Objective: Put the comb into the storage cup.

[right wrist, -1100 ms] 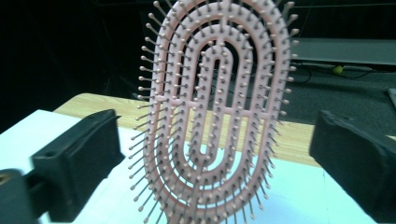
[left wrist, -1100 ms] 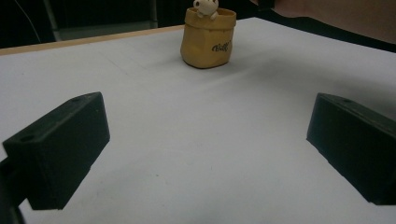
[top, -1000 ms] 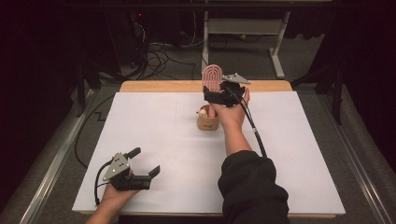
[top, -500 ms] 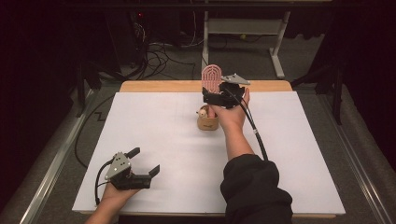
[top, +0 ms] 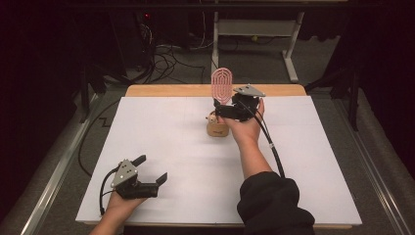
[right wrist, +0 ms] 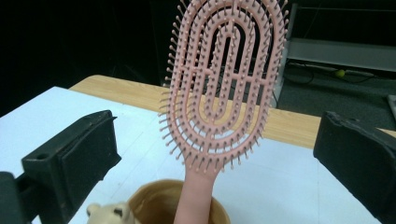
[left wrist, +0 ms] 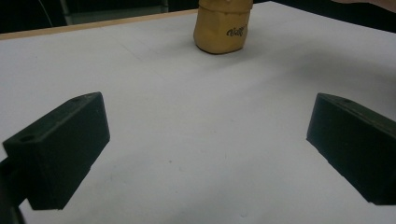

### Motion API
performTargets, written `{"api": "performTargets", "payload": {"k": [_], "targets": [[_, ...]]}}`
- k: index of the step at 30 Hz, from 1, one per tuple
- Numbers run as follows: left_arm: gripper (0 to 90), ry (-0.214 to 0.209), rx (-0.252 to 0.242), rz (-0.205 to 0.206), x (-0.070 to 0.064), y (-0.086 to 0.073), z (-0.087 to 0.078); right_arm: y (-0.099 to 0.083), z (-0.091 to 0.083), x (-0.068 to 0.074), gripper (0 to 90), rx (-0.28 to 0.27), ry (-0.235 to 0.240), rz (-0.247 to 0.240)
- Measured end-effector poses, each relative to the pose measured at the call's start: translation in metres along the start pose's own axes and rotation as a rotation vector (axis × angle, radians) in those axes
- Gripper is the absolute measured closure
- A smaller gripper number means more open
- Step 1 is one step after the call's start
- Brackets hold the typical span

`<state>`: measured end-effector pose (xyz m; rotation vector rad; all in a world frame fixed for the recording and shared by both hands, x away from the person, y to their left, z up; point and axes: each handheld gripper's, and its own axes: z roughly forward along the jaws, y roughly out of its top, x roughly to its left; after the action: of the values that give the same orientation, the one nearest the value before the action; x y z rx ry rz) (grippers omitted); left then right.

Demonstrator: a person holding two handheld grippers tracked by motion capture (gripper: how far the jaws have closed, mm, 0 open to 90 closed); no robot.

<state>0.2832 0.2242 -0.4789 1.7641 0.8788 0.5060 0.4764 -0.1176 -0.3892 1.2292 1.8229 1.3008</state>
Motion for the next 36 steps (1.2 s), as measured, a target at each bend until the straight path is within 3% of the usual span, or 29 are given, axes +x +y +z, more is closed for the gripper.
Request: {"api": "performTargets", "payload": {"k": [7, 24, 36], "targets": [[0.0, 0.004, 0.005, -0.001, 0.001, 0.001, 0.001, -0.012, -0.014, -0.003, 0.4, 0.000, 0.003, -0.004], [0.0, -0.011, 0.006, 0.005, 0.000, 0.003, 0.003, -0.066, -0.052, -0.021, 0.4, 0.061, 0.008, -0.034], [0.0, -0.001, -0.010, -0.035, 0.005, 0.003, 0.000, -0.092, -0.088, -0.022, 0.4, 0.050, 0.039, -0.061]]}}
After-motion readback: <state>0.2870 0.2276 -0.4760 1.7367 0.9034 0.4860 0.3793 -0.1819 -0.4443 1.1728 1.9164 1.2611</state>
